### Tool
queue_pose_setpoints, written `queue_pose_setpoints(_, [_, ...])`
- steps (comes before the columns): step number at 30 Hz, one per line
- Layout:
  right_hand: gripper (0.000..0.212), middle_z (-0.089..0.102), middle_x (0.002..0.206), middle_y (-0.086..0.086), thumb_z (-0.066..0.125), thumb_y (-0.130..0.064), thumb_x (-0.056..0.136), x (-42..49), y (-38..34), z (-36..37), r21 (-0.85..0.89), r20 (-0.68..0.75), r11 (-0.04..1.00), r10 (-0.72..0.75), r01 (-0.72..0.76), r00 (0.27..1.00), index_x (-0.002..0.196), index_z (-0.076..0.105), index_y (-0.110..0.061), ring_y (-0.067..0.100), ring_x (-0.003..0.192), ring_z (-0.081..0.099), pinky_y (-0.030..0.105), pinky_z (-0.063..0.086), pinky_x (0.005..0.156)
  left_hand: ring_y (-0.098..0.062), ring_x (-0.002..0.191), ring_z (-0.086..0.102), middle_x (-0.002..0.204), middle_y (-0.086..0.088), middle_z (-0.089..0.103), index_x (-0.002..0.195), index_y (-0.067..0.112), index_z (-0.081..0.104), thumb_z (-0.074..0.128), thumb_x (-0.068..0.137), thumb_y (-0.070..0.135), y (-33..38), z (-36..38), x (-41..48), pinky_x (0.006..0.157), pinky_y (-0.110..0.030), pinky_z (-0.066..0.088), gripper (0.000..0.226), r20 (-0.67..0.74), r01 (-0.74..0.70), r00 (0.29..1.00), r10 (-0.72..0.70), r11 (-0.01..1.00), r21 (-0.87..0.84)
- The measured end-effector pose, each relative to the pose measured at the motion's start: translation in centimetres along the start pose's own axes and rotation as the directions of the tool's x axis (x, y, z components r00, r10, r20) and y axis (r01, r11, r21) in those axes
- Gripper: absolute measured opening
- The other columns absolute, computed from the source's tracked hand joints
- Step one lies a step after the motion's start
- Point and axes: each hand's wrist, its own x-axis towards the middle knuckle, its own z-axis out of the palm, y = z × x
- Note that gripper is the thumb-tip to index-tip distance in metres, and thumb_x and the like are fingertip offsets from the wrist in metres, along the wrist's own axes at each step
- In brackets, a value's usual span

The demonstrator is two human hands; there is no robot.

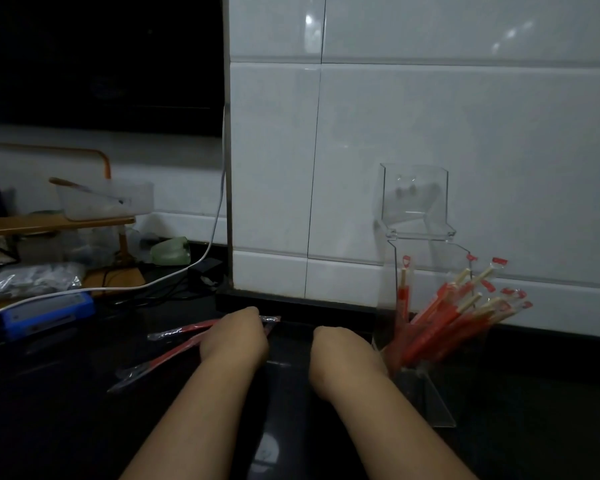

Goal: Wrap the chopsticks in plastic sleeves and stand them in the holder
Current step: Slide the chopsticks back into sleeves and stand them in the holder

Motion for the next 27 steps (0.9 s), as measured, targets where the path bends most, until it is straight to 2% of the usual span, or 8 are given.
queue_pose_setpoints(6, [0.037, 0.055, 0.13, 0.014, 0.056, -0.008, 0.089, 0.4, 0.1, 0.4, 0.075, -0.029, 0.997, 0.014, -0.012, 0.999, 0.126, 0.055, -0.01, 0.031, 0.119, 0.056, 0.035, 0.047, 0.091, -0.024, 0.096, 0.06, 0.104, 0.0, 0.065, 0.096, 0.027, 0.055, 0.063, 0.087, 0.023, 0.9, -0.3, -0.4, 0.082, -0.037, 0.05, 0.013, -0.006, -0.032, 0.999, 0.031, 0.995, -0.093])
queue_pose_setpoints(11, [0.031, 0.061, 0.122, 0.009, 0.056, -0.008, 0.087, 0.8, 0.5, -0.3, 0.253, -0.128, 0.967, 0.026, 0.008, 0.991, 0.117, 0.058, -0.016, 0.028, 0.112, 0.058, 0.031, 0.047, 0.089, -0.02, 0.084, 0.054, 0.091, 0.003, 0.058, 0.094, 0.026, 0.054, 0.063, 0.088, 0.015, 1.2, -0.9, -0.4, 0.072, -0.03, 0.042, 0.016, -0.095, -0.043, 0.995, 0.011, 0.937, -0.348])
queue_pose_setpoints(13, [0.025, 0.063, 0.117, 0.005, 0.054, -0.012, 0.089, 0.9, 0.7, -0.6, 0.402, -0.215, 0.915, 0.053, 0.039, 0.975, 0.111, 0.061, -0.019, 0.025, 0.107, 0.059, 0.028, 0.047, 0.085, -0.02, 0.081, 0.059, 0.09, 0.002, 0.063, 0.09, 0.028, 0.054, 0.064, 0.088, 0.013, 1.3, -1.0, -0.3, 0.069, -0.03, 0.044, 0.018, -0.157, -0.051, 0.987, -0.035, 0.858, -0.51])
queue_pose_setpoints(16, [0.03, 0.063, 0.117, 0.002, 0.048, -0.01, 0.091, 1.3, 0.6, -0.6, 0.62, -0.317, 0.771, 0.081, 0.142, 0.945, 0.115, 0.063, -0.022, 0.021, 0.108, 0.058, 0.025, 0.044, 0.085, -0.016, 0.071, 0.061, 0.084, -0.004, 0.066, 0.088, 0.028, 0.054, 0.062, 0.089, 0.006, 1.6, -1.5, -0.4, 0.055, -0.025, 0.044, 0.023, -0.205, -0.097, 0.974, -0.091, 0.654, -0.75])
queue_pose_setpoints(20, [0.045, 0.067, 0.093, 0.002, 0.043, 0.01, 0.082, 1.9, 0.6, -0.4, 0.748, -0.409, 0.605, 0.098, 0.272, 0.907, 0.083, 0.062, -0.031, 0.021, 0.093, 0.064, 0.026, 0.051, 0.079, -0.016, 0.07, 0.062, 0.082, -0.007, 0.066, 0.099, 0.022, 0.059, 0.067, 0.087, 0.003, 2.0, -2.4, -1.0, 0.052, -0.02, 0.043, 0.023, -0.273, -0.202, 0.958, -0.091, 0.462, -0.864])
queue_pose_setpoints(22, [0.05, 0.066, 0.082, 0.0, 0.043, 0.015, 0.078, 2.0, 0.7, -0.3, 0.759, -0.44, 0.577, 0.112, 0.302, 0.891, 0.076, 0.061, -0.032, 0.019, 0.085, 0.064, 0.022, 0.051, 0.074, -0.017, 0.07, 0.061, 0.082, -0.008, 0.065, 0.1, 0.02, 0.059, 0.068, 0.086, 0.002, 2.1, -2.5, -1.1, 0.051, -0.017, 0.045, 0.024, -0.298, -0.235, 0.951, -0.089, 0.421, -0.876])
queue_pose_setpoints(24, [0.046, 0.066, 0.078, -0.003, 0.047, 0.015, 0.079, 2.0, 0.6, -0.4, 0.777, -0.469, 0.533, 0.134, 0.336, 0.873, 0.073, 0.06, -0.03, 0.016, 0.082, 0.066, 0.022, 0.052, 0.074, -0.013, 0.067, 0.061, 0.081, -0.006, 0.065, 0.097, 0.023, 0.058, 0.069, 0.085, 0.002, 2.2, -2.5, -1.1, 0.051, -0.016, 0.045, 0.026, -0.319, -0.254, 0.943, -0.093, 0.419, -0.872])
queue_pose_setpoints(27, [0.032, 0.064, 0.072, -0.006, 0.063, 0.006, 0.083, 1.8, 0.6, -0.4, 0.772, -0.51, 0.504, 0.128, 0.387, 0.851, 0.074, 0.058, -0.024, -0.002, 0.067, 0.06, 0.01, 0.045, 0.063, -0.014, 0.063, 0.061, 0.078, -0.006, 0.067, 0.092, 0.025, 0.057, 0.07, 0.082, 0.0, 2.3, -2.6, -1.2, 0.046, -0.013, 0.044, 0.029, -0.342, -0.273, 0.934, -0.104, 0.412, -0.869])
